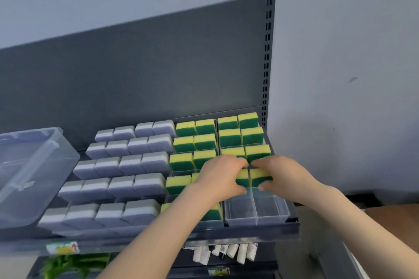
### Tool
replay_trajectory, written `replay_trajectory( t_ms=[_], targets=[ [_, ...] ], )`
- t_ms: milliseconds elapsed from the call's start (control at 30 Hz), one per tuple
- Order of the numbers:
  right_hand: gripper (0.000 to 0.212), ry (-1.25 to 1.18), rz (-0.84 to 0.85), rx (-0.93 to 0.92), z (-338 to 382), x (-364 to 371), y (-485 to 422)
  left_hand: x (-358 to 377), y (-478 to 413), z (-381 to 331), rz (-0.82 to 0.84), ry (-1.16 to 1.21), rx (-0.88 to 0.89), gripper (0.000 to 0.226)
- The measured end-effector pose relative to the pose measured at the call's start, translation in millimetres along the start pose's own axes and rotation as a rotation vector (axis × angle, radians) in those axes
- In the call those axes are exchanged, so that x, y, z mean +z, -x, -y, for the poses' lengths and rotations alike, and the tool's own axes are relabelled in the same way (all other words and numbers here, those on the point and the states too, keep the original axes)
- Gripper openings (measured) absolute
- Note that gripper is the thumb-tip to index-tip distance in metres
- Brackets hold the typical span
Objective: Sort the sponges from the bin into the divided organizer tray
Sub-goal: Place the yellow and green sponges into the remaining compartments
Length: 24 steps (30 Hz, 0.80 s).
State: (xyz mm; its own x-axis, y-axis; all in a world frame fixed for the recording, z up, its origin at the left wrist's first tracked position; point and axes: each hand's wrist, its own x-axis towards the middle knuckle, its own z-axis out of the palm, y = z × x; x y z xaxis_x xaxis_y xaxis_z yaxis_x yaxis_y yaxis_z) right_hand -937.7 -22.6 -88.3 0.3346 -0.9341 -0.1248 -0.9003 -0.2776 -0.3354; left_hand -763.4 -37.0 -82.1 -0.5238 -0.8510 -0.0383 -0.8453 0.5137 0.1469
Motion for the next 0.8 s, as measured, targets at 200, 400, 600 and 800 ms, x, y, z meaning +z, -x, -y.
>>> replay_trajectory(
  t_ms=[200,400,600,800],
  targets=[
    [0.051,-0.091,-0.21,-0.024,16,-18,-1,-21,29,22,-0.212,0.11,-0.122,0.053],
    [0.048,-0.154,-0.293,-0.1,62,-15,-14,-39,83,75,-0.292,0.112,-0.33,0.047],
    [0.054,-0.105,-0.265,-0.149,123,-2,-35,-50,146,137,-0.304,0.114,-0.529,0.047],
    [0.052,-0.051,-0.266,-0.235,217,14,-56,-67,227,204,-0.306,0.05,-0.654,0.042]
  ],
)
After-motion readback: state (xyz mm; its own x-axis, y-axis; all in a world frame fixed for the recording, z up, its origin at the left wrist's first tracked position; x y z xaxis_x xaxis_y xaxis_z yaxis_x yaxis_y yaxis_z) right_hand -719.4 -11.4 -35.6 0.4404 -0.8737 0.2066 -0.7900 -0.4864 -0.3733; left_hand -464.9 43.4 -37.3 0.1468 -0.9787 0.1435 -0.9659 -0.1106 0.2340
